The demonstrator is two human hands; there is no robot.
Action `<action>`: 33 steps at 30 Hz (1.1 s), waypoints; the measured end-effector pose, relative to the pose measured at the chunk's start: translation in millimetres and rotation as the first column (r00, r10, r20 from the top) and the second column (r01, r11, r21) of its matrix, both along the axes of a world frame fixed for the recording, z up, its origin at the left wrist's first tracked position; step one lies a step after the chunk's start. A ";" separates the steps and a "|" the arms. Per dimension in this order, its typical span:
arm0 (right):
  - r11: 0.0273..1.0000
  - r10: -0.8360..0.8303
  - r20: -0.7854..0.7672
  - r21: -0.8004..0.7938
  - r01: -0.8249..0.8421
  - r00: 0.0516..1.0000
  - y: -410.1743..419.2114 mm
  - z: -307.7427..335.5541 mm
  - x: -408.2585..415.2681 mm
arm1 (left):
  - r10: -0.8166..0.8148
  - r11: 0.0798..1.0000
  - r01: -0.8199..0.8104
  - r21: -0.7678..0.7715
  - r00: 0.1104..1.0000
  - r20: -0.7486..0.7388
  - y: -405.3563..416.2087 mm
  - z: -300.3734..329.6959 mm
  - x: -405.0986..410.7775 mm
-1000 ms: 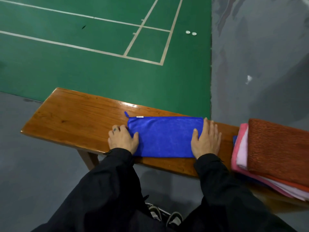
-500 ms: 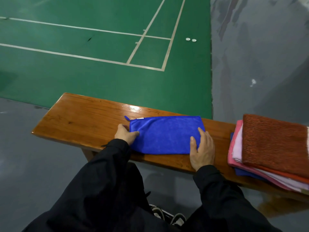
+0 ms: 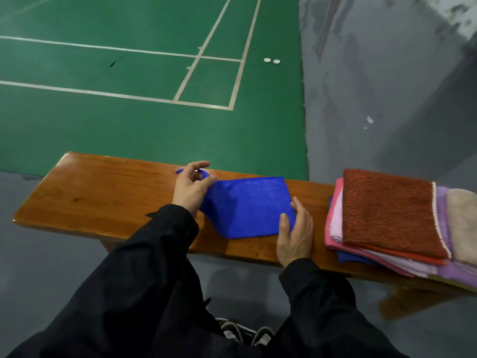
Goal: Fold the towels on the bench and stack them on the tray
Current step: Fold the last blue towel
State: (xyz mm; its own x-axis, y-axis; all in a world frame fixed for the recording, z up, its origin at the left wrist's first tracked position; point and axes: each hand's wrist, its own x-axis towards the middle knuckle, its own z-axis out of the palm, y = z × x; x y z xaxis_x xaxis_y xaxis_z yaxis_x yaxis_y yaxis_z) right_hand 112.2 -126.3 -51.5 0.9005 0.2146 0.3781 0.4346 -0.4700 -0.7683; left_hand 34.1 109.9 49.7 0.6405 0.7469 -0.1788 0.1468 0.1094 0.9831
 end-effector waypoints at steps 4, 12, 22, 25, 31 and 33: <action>0.998 -0.014 -0.055 0.057 0.017 0.998 -1.5 3.5 1.8 | -0.130 0.958 0.157 0.239 0.984 -0.123 -37.5 3.1 46.3; 0.995 -0.024 -0.083 0.090 0.032 0.996 -4.0 -0.8 5.0 | -0.286 0.837 0.402 0.370 0.899 -0.331 -111.5 -23.2 104.7; 0.997 -0.078 0.034 0.014 0.077 0.996 -2.0 -6.7 9.4 | -0.154 0.834 0.268 0.482 0.952 -0.264 -111.8 -46.0 62.3; 0.975 -0.080 0.059 -0.202 0.090 0.995 4.7 -13.9 12.4 | 0.045 0.829 0.210 0.519 0.899 -0.436 -98.2 -58.9 29.8; 0.907 -0.057 -0.034 -0.419 0.038 0.998 10.0 -9.5 9.2 | 0.031 0.999 -0.044 -0.024 0.921 -0.388 -98.2 -53.7 40.1; 0.930 -0.017 -0.192 -0.364 -0.055 0.981 7.4 -4.4 12.7 | -0.015 0.960 -0.076 -0.268 0.946 -0.323 -99.3 -51.8 48.4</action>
